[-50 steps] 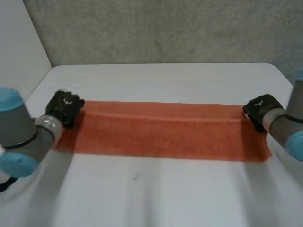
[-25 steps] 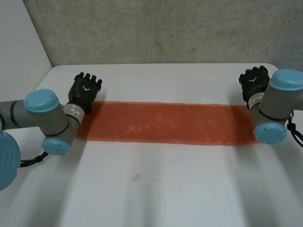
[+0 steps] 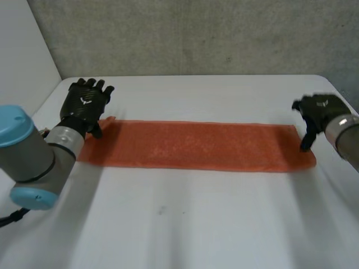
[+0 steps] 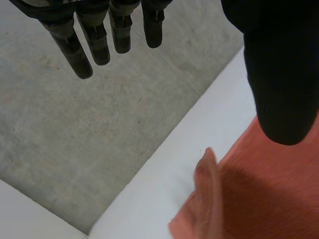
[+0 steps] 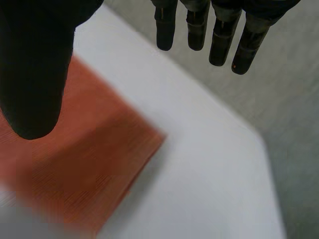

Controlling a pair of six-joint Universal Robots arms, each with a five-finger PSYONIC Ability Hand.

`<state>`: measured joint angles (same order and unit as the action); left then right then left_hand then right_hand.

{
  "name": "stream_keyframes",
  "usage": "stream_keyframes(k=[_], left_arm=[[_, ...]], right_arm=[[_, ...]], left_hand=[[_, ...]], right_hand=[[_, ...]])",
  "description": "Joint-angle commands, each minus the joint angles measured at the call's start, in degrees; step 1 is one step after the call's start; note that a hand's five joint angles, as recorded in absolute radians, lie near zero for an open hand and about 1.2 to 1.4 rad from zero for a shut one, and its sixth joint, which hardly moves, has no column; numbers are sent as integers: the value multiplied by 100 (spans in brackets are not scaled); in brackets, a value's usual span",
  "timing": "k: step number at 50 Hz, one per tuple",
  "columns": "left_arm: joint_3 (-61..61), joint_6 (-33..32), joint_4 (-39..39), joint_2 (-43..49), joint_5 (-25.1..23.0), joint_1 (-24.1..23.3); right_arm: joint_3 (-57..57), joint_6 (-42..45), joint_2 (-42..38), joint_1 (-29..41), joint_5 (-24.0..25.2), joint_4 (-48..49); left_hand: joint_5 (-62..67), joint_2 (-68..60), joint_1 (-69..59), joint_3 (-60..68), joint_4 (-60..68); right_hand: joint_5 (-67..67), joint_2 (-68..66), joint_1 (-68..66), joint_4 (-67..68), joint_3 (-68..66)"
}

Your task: Fold the laundry

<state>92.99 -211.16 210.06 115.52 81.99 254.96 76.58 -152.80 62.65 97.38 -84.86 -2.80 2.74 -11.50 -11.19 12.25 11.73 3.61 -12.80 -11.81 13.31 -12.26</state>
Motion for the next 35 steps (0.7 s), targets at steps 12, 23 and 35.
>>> stream_keyframes(k=[12, 23, 35], left_arm=[[729, 1649, 70, -583, -26, 19], [782, 1649, 79, -574, -34, 54], [861, 1649, 88, -600, -34, 63]], right_arm=[[1149, -215, -235, -659, 821, 526], [999, -57, -763, -799, 786, 720], [814, -31, -887, -1185, 620, 842]], left_hand=[[-252, 128, 98, -204, -151], [-252, 128, 98, -204, -151], [-269, 145, 115, -221, -168]], right_hand=[[2052, -2133, -2232, 2082, -2187], [3112, -3193, -3293, 3142, -3248], [6639, -6720, -6819, 6669, -6774]])
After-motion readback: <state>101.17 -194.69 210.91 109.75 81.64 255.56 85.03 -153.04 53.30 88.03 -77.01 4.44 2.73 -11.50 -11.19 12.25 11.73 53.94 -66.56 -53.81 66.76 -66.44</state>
